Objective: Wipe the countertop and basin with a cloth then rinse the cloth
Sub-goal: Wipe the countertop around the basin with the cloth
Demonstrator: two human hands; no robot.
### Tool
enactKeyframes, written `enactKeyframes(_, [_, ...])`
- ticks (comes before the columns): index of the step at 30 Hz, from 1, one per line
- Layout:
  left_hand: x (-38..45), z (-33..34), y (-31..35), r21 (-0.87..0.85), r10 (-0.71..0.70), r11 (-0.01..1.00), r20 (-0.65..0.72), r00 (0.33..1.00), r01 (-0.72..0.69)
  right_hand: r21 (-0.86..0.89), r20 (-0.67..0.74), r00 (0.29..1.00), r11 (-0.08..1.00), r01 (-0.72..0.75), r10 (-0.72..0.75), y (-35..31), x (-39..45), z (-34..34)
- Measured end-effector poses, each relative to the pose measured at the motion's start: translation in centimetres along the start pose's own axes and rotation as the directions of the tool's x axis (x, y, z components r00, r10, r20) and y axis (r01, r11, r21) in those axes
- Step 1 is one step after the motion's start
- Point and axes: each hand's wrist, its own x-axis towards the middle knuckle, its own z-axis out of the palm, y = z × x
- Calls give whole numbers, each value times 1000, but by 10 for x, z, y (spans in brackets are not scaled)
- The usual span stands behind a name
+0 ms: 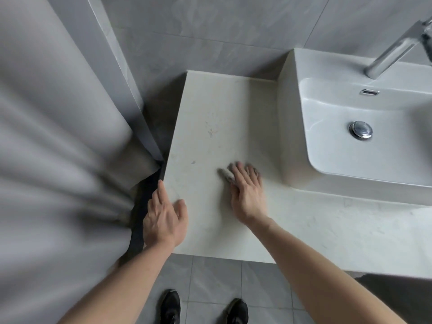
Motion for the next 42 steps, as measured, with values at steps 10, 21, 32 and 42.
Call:
enactKeyframes(10, [3, 2, -5, 10, 24, 1000, -30, 999, -24, -49, 226, 846, 862, 505, -482, -48, 80, 34])
enactKeyframes(21, [5, 1, -5, 37, 25, 999, -4, 1000, -25, -44, -139, 978, 986, -161, 154, 40, 162, -12])
enactKeyframes(32, [6, -4, -2, 37, 7, 999, 37, 999, -9, -1, 90, 983, 987, 162, -162, -24, 18, 7])
enactKeyframes(42, [7, -4, -4, 37, 15, 999, 26, 1000, -16, -175, -187, 982, 984, -32, -2, 44, 162, -13])
